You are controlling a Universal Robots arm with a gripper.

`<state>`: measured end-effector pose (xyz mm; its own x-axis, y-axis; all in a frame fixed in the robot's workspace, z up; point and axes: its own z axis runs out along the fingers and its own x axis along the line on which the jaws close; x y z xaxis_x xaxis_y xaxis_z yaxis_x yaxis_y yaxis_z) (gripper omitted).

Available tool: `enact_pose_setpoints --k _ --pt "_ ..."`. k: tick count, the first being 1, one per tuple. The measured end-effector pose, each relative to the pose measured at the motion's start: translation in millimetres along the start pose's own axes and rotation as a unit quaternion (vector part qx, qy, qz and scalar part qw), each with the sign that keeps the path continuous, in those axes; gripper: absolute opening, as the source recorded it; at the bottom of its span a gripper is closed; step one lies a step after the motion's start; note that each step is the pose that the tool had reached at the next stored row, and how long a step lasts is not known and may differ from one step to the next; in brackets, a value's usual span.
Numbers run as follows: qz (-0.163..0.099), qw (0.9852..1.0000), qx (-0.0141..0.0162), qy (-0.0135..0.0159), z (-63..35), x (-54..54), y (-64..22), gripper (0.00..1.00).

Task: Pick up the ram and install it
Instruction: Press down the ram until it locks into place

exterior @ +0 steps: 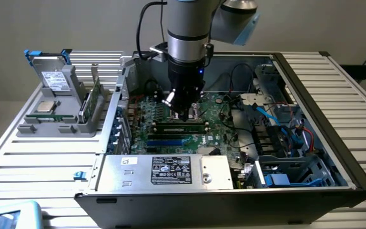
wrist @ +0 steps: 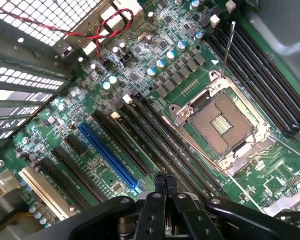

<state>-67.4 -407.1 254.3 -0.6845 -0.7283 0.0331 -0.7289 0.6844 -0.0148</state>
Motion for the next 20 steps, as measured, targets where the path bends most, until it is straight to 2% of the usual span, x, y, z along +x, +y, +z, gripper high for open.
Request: enact_pose_setpoints --k 5,10,15,20 --pt "0.035 0.9994 -0.0012 0.0005 0.0 0.0 0.0 0.11" --pt "0.068 0.9977 -0.0022 0.001 0.0 0.0 0.0 0.11" --pt "0.102 0.9947 -0.0034 0.0015 0.0 0.0 0.0 0.11" --pt "0.135 0.9909 -0.0043 0.0018 0.0 0.0 0.0 0.11"
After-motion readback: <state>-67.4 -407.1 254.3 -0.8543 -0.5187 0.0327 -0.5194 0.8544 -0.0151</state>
